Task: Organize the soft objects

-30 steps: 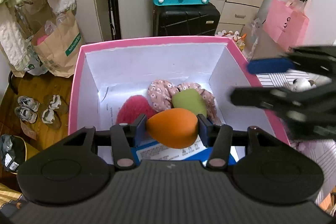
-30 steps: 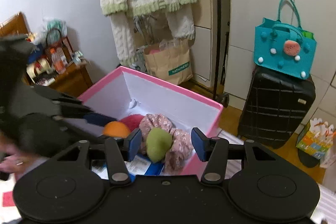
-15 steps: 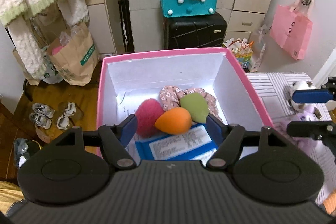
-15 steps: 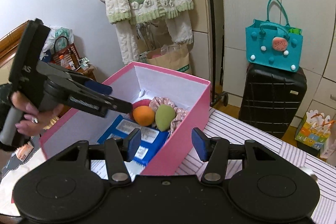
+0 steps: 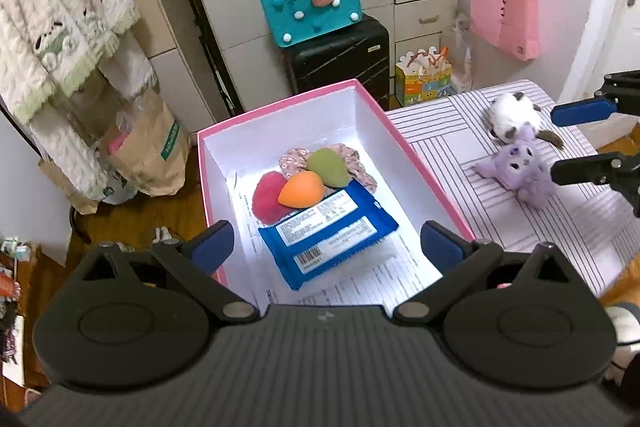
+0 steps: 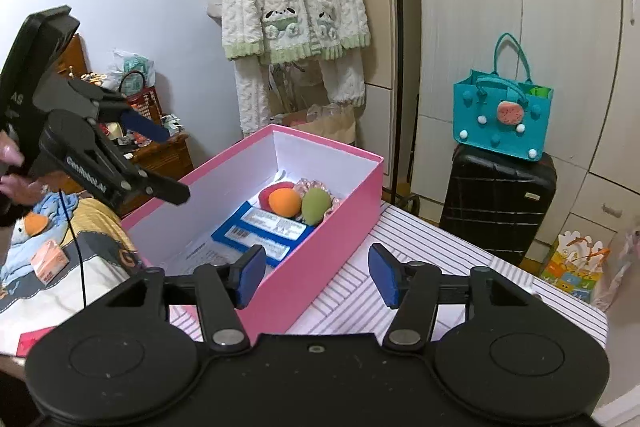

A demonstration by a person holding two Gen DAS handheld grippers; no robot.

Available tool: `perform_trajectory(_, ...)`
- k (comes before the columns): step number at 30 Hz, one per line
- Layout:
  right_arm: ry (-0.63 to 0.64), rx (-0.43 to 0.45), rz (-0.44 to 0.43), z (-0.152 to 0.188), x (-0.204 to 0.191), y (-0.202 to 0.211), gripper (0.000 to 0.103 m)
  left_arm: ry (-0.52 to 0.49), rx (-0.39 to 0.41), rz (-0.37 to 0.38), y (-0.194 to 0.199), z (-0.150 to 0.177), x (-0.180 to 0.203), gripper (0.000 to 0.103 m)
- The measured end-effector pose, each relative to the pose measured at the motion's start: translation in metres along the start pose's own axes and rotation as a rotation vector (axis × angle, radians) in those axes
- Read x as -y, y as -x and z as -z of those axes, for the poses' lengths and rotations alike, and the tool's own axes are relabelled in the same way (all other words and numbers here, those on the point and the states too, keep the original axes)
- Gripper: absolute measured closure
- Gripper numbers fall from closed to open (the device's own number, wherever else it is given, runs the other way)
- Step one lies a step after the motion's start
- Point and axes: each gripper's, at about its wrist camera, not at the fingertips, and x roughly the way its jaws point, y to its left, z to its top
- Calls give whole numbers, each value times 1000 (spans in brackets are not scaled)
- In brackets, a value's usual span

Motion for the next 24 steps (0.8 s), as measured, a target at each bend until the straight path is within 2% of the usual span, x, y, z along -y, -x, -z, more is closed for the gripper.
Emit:
perform_trajectory(6, 4, -1, 36, 21, 1, 35, 39, -17, 54, 9, 30, 7, 18, 2)
perform_trajectory(10, -6, 4, 65, 36, 8, 55, 39, -11, 77, 79, 41, 8, 31, 2)
perform_trajectory(14, -29, 18, 89, 51, 15, 71, 37, -51, 115, 92, 47, 9, 56, 2)
perform_trajectory(18, -44, 20, 104, 67, 22, 79, 35, -88, 136, 135, 45, 7, 85, 2)
perform_trajectory(24, -60, 1, 104, 91, 32, 77, 32, -125, 117, 240, 24, 1, 127, 4)
